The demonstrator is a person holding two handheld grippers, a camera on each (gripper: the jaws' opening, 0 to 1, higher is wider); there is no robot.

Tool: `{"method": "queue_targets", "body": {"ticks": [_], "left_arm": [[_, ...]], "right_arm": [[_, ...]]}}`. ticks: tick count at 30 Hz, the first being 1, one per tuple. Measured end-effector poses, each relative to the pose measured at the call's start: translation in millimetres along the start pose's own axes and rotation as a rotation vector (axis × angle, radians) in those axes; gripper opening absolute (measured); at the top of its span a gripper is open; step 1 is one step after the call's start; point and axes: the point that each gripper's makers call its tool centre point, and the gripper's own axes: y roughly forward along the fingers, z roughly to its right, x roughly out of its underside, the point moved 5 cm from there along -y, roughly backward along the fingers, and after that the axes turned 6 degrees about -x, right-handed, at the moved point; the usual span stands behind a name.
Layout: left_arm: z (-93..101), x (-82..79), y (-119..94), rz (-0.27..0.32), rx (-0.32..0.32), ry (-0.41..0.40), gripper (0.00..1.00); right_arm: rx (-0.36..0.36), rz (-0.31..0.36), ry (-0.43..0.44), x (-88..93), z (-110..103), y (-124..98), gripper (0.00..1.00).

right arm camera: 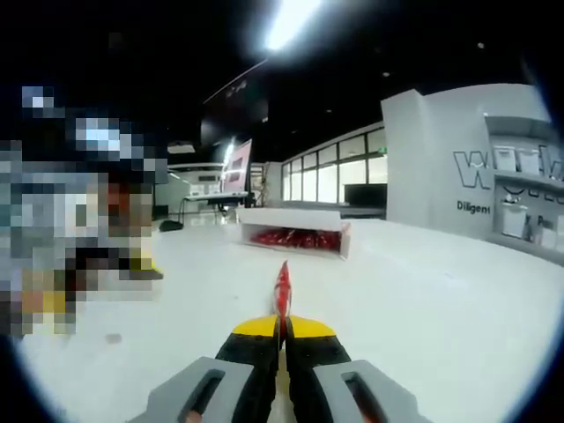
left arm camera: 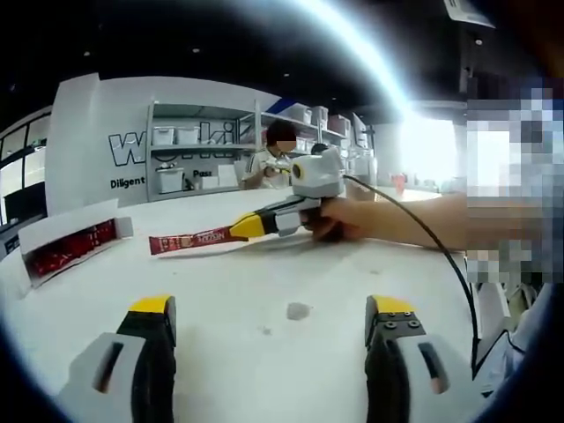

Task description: Tear open the coffee pouch, take out the coffee, and pour the coffee from the pouch into the cup

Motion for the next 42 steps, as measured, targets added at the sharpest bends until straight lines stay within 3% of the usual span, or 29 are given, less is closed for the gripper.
{"method": "queue_targets", "body": {"ticks": [11, 17, 35, 42], "left_arm": [[-1.6, 0.1, 1, -0.005, -0.001, 0.0, 0.9], [-1.0, 0.3, 1, -0.006, -0.002, -0.001, 0.9], [-0.7, 1.0, 0, -0.009, -0.006, -0.002, 0.89], [-1.0, 0.9, 1, -0.009, -0.003, -0.001, 0.89]], "right_arm": [[0.004, -0.028, -0.025, 4.3, -7, -5, 0.04], [-0.006, -0.076, -0.059, 10.8, -16, -7, 0.04], [0.013, -0.048, -0.048, 10.3, -27, -19, 0.04], [0.015, -0.036, -0.042, 8.3, -16, -19, 0.04]]}}
